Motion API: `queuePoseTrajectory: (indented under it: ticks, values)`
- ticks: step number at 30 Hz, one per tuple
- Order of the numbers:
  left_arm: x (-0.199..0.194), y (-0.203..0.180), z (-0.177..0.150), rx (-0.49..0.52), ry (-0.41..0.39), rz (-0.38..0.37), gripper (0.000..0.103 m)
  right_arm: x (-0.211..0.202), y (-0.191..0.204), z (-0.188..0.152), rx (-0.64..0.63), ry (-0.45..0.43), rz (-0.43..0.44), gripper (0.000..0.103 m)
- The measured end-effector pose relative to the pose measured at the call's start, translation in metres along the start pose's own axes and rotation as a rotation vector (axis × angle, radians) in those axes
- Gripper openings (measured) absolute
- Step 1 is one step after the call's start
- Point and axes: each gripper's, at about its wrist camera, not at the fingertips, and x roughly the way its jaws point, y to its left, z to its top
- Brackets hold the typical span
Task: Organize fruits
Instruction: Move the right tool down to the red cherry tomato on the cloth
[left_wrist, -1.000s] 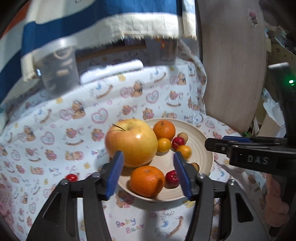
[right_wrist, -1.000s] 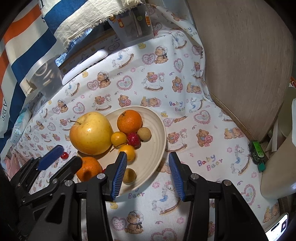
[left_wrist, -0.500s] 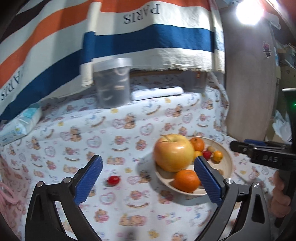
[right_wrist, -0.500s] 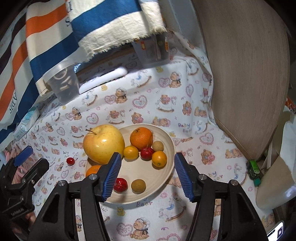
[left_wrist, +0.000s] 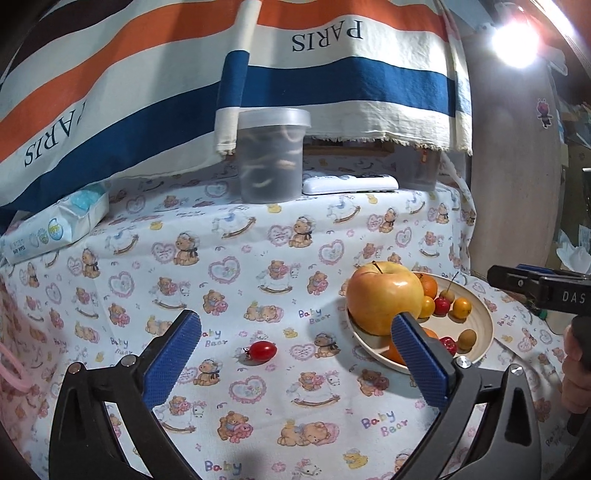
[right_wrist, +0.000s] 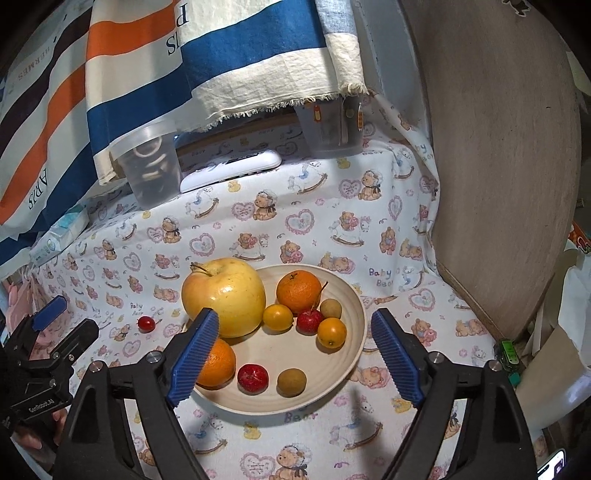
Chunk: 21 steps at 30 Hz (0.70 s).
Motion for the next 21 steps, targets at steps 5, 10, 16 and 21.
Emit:
queuePoseTrajectory:
  ticks: [5,10,16,21]
  values:
    - [0.0003,0.0041,-0.005,-0.014,-0.002,0.005,0.102,0.0047,-0.0002,-0.0029,0.003,0.019,-0.002,0.086]
    - [0.0033,0.0017,-0.0102,0.005,0.009,0.008,0.102,0.0061,0.002,-0.005,-0.011,0.019,-0.013,0.086]
    - [0.0029,0.0033,-0.0101,0.001,0.005,0.012,0.102,0.0089,0.006,-0.0076,-0.04,0.024,-0.014,0.087]
    - [0.0041,0.005,-0.0099,-0.009,0.012,0.017,0.102,0.0106,0.0045,-0.0086,-0.038,0.028,-0.023,0.088]
